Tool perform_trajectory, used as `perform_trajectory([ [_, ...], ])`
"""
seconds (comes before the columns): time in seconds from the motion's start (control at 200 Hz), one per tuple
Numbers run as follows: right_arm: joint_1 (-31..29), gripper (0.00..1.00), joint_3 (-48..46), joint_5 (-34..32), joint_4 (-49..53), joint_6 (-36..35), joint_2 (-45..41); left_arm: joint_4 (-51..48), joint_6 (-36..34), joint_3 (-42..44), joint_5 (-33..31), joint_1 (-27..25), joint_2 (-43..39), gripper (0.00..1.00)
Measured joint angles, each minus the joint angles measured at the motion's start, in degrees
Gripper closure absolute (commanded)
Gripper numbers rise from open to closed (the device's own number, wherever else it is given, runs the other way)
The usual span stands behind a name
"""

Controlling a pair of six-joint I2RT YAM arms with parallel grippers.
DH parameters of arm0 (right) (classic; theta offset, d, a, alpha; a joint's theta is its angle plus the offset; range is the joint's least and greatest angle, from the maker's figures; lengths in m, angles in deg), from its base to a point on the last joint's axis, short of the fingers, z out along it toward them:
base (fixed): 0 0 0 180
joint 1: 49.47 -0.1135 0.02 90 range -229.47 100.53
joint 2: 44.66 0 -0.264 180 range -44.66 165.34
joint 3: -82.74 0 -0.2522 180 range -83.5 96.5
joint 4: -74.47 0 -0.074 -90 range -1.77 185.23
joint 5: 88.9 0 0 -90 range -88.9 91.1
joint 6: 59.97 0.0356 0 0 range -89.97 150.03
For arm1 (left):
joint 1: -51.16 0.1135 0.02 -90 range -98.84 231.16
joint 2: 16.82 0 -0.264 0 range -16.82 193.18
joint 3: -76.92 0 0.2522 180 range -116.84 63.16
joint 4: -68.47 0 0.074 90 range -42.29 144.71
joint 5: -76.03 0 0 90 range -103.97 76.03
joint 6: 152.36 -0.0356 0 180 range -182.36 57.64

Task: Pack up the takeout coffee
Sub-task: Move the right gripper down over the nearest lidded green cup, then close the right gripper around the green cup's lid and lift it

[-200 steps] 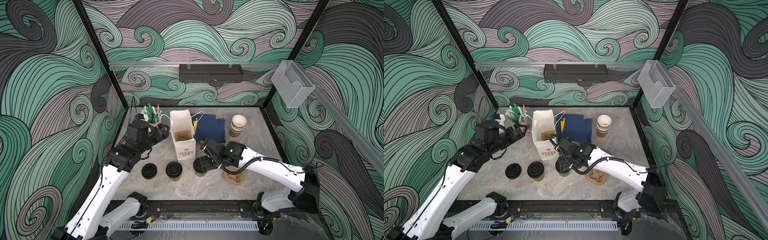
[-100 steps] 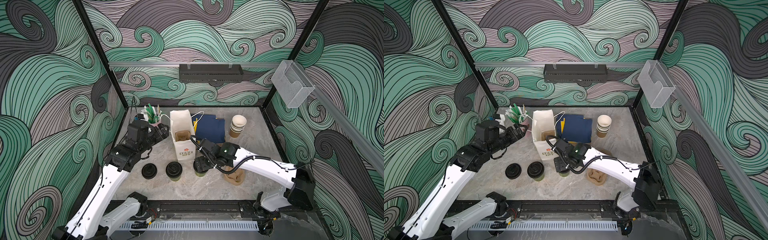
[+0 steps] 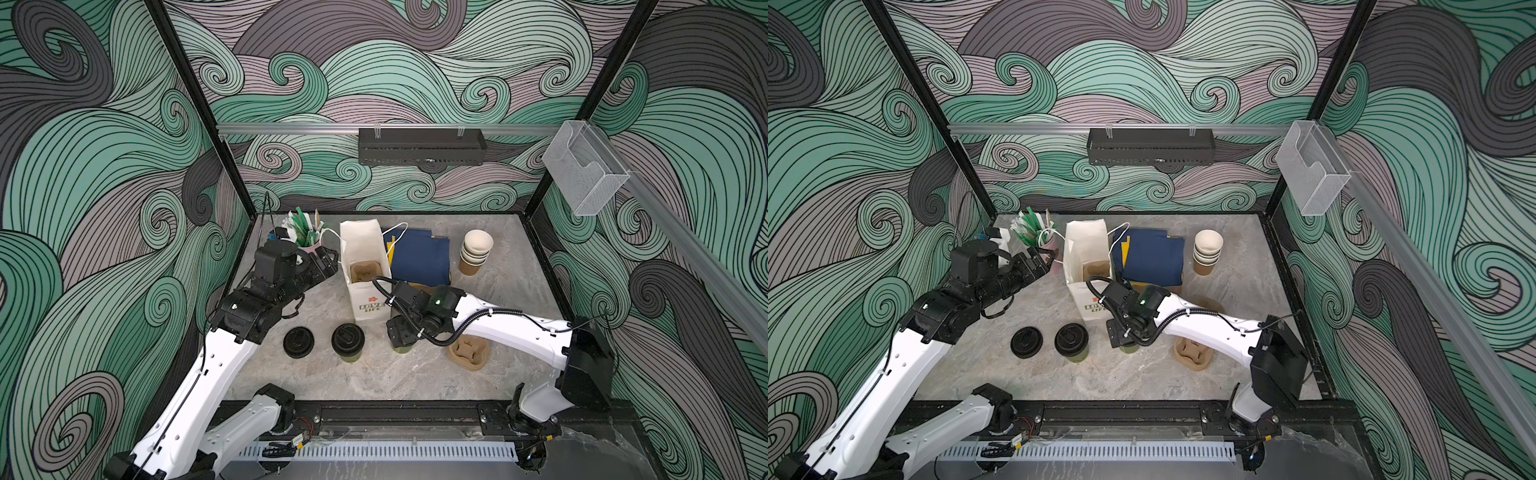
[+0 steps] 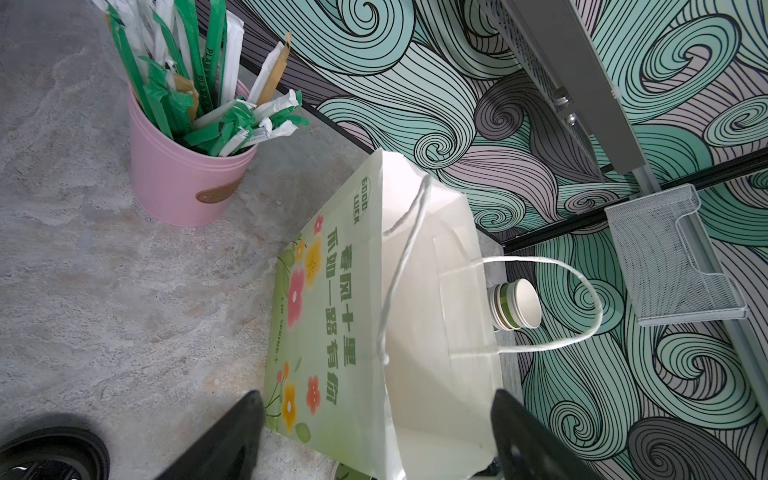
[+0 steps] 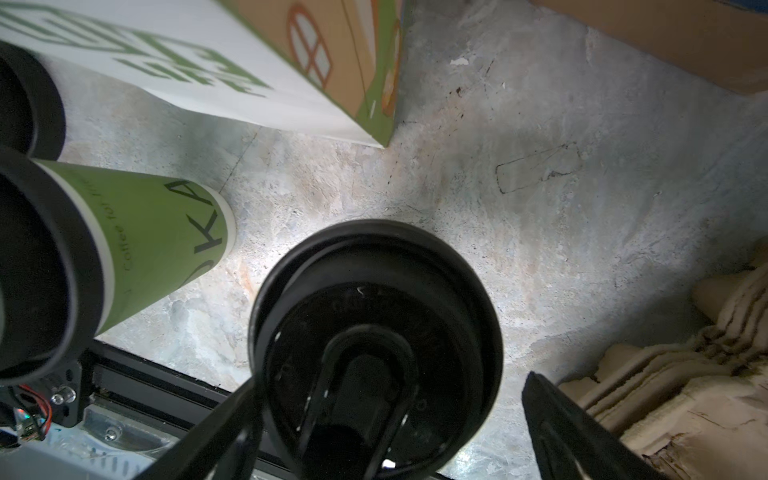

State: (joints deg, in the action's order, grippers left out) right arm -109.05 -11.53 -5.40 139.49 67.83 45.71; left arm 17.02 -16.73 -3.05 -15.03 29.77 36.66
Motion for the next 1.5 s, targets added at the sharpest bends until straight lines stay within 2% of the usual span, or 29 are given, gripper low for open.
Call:
perform_trajectory([
  [0.29, 0.0, 0.12, 0.5, -3.9, 3.2, 0.8, 0.0, 0.0, 0.0, 0.0, 0.1, 0.0, 0.2, 0.13],
  [0.685, 0.0, 0.19, 2.2, -4.1, 5.2, 1.3, 0.7, 0.4, 0.0, 0.0, 0.3, 0.0, 0.8, 0.13],
  [1.501, 0.0, 0.18, 2.2, -3.4, 5.2, 2.1, 1.4, 0.5, 0.0, 0.0, 0.3, 0.0, 0.8, 0.13],
])
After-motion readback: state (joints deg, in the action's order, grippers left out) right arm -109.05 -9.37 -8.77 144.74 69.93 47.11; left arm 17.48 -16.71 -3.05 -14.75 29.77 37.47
